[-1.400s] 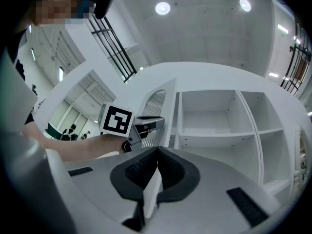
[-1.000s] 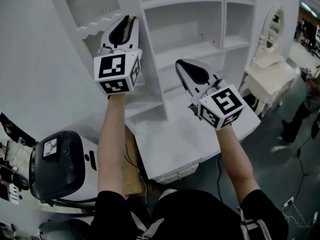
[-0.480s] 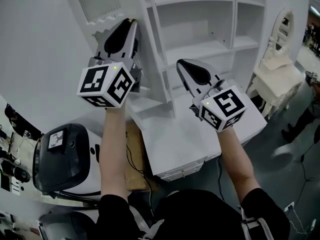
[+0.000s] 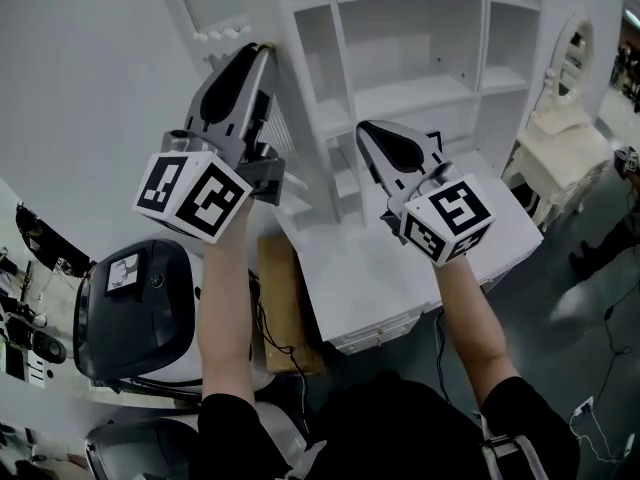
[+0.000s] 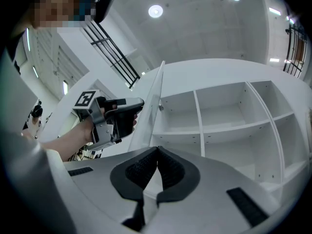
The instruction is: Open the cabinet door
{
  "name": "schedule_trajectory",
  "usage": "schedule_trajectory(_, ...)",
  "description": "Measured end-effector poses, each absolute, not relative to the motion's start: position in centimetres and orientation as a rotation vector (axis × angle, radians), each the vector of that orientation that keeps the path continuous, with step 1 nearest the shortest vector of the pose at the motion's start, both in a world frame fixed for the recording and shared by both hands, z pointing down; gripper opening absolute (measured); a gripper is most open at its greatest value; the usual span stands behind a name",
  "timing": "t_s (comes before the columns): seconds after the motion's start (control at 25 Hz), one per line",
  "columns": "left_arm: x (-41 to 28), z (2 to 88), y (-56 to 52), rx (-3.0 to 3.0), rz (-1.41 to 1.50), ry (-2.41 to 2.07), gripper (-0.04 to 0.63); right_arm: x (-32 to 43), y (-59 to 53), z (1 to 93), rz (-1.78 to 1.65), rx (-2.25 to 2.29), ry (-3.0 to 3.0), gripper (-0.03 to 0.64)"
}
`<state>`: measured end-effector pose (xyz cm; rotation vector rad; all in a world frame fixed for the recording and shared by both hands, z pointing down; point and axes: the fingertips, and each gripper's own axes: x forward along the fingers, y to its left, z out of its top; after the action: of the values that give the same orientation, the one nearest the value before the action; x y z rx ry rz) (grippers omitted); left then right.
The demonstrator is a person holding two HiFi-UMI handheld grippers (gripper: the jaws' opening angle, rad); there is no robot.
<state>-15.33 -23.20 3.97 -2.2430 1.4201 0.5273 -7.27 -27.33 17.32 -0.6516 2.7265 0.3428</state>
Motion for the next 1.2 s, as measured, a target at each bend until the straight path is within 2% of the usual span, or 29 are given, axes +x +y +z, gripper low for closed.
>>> schedule_trajectory(0.52, -20.8, 3.9, -16.6, -2.356, 0.610, 1.299, 0.087, -12.5, -22.0, 17.0, 0.334, -0.636, 2.729, 0.018)
schedule_trajectory(0.8, -26.0, 4.2, -13.1, -2.318, 0.601, 1.302, 0.098, -17.1, -19.1, 16.9, 0.361, -0.644, 2.737, 0.018)
schedule_trajectory(1.2, -26.2, 4.0, -12.9, -2.299, 0.595, 1.293, 0.100, -17.0, -19.3, 17.4, 0.364, -0.662, 2.746, 0.018)
